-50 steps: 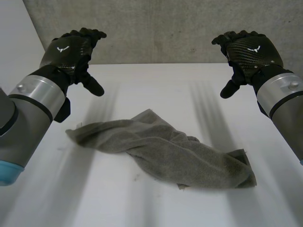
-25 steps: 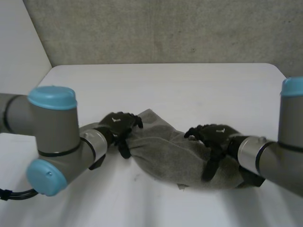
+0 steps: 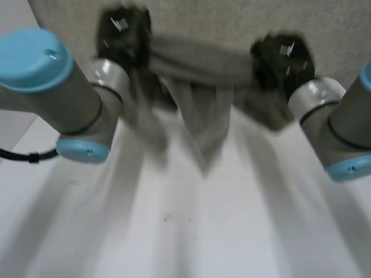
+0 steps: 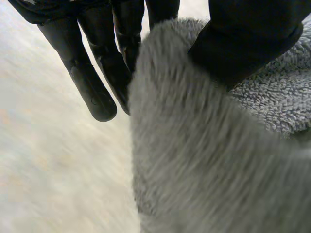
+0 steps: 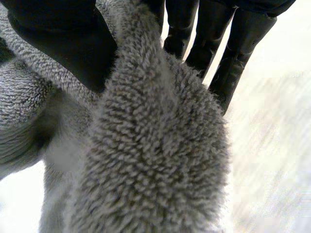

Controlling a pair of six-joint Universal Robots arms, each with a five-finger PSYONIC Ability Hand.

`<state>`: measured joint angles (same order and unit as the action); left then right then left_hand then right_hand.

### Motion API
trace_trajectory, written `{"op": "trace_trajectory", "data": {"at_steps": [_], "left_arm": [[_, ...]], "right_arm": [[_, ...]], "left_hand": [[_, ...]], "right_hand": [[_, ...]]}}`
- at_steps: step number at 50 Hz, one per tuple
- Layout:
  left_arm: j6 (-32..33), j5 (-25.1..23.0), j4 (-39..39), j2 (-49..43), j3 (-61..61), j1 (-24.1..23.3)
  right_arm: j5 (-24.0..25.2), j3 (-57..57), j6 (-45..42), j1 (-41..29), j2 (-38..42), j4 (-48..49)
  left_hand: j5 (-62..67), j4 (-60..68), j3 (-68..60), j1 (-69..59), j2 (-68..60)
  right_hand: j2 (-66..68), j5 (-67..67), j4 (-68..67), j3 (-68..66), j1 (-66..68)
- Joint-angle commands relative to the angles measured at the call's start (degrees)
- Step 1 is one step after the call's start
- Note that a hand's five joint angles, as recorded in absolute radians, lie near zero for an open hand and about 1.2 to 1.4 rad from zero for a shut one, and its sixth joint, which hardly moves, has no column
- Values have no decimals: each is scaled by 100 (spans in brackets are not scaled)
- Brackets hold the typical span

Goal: Fold the towel.

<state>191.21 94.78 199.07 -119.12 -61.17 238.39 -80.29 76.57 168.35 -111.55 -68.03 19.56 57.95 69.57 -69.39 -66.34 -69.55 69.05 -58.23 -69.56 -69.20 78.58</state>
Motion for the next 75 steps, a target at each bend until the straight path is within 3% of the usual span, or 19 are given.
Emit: {"op": "trace_trajectory", "data": {"at_steps": [1, 7, 9, 16, 17, 18, 19, 20, 22, 25, 35, 46, 51, 60, 62, 63, 65, 71, 75], "left_arm": [[-383, 350, 765, 837, -1533, -82], [-366, 41, 712, 855, -2953, -275], [-366, -46, 511, 768, -3662, -345], [-383, -91, -314, 556, -4315, -433], [-383, -91, -560, 600, -4350, -486], [-383, -91, -562, 600, -4351, -486], [-374, -91, -849, 652, -4342, -538], [-374, -91, -852, 653, -4342, -539], [-383, -108, -1403, 915, -4246, -609], [-401, -126, -1782, 1302, -3930, -618], [-366, -328, -1828, 1242, -2593, -425], [-243, -855, -1977, -742, -820, -337], [485, -873, -2748, -1753, 191, -345], [847, -855, -3717, -2230, 721, -345], [856, -821, -3770, -2230, 747, -345], [856, -820, -3770, -2230, 747, -345], [856, -820, -3727, -2151, 852, -345], [856, -671, -3181, -1975, 1520, -345], [786, -233, -2078, -1765, 2432, -328]], "right_arm": [[65, 394, -65, -85, -395, 228], [206, 403, -478, -350, 62, -1315], [268, 377, -1038, -464, 325, -2242], [338, 412, -1726, -429, 677, -3204], [390, 473, -1727, -420, 677, -3204], [391, 473, -1727, -420, 677, -3204], [443, 525, -1727, -411, 677, -3204], [470, 578, -1735, -394, 660, -3213], [479, 640, -1735, -394, 625, -3213], [479, 754, -1744, -394, 537, -3213], [479, 1115, -1788, -394, 361, -3169], [479, 1273, -1797, -359, 370, -2950], [479, 1282, -1797, -341, 387, -2914], [470, 1203, -1797, -218, 387, -2791], [461, 1107, -1770, -209, 396, -2678], [461, 1106, -1770, -209, 396, -2677], [435, 914, -1700, -209, 422, -2467], [400, 456, -1480, -218, 458, -1807], [260, -9, -1034, -244, 502, -319]], "left_hand": [[1205, 1043, -1061, -1366, -1045], [1205, 1043, -1061, -1366, -1045], [1205, 1043, -1061, -1366, -1045], [1007, 845, -863, -1169, -847], [-610, -772, 754, 449, 770], [-627, -788, 771, 465, 787], [-2642, -2804, 2786, 2480, 2802], [-2662, -2824, 2806, 2500, 2822], [-5627, -5789, 5771, 5465, 5787], [-5774, -5936, 5918, 5612, 5934], [-5572, -5734, 5716, 5410, 5732], [-5136, -5298, 5280, 4974, 5296], [-4882, -5044, 5026, 4721, 5042], [-4782, -4943, 4926, 4620, 4942], [-2810, -2972, 2954, 2648, 2970], [-2797, -2959, 2941, 2635, 2957], [1187, 1025, -1043, -1349, -1027], [1205, 1043, -1061, -1366, -1045], [1205, 1043, -1061, -1366, -1045]], "right_hand": [[1095, -1177, -1044, -1080, 142], [1095, -1177, -1044, -1080, 142], [1095, -1177, -1044, -1080, 142], [1095, -1177, -1044, -1080, 142], [1095, -1177, -1044, -1080, 142], [1095, -1177, -1044, -1080, 142], [1095, -1177, -1044, -1080, 142], [1095, -1177, -1044, -1080, 142], [1095, -1177, -1044, -1080, 142], [1095, -1177, -1044, -1080, 142], [1095, -1177, -1044, -1080, 142], [1095, -1177, -1044, -1080, 142], [1095, -1177, -1044, -1080, 142], [1095, -1177, -1044, -1080, 142], [1095, -1177, -1044, -1080, 142], [1095, -1177, -1044, -1080, 142], [1095, -1177, -1044, -1080, 142], [1095, -1177, -1044, -1080, 142], [1095, -1177, -1044, -1080, 142]]}}
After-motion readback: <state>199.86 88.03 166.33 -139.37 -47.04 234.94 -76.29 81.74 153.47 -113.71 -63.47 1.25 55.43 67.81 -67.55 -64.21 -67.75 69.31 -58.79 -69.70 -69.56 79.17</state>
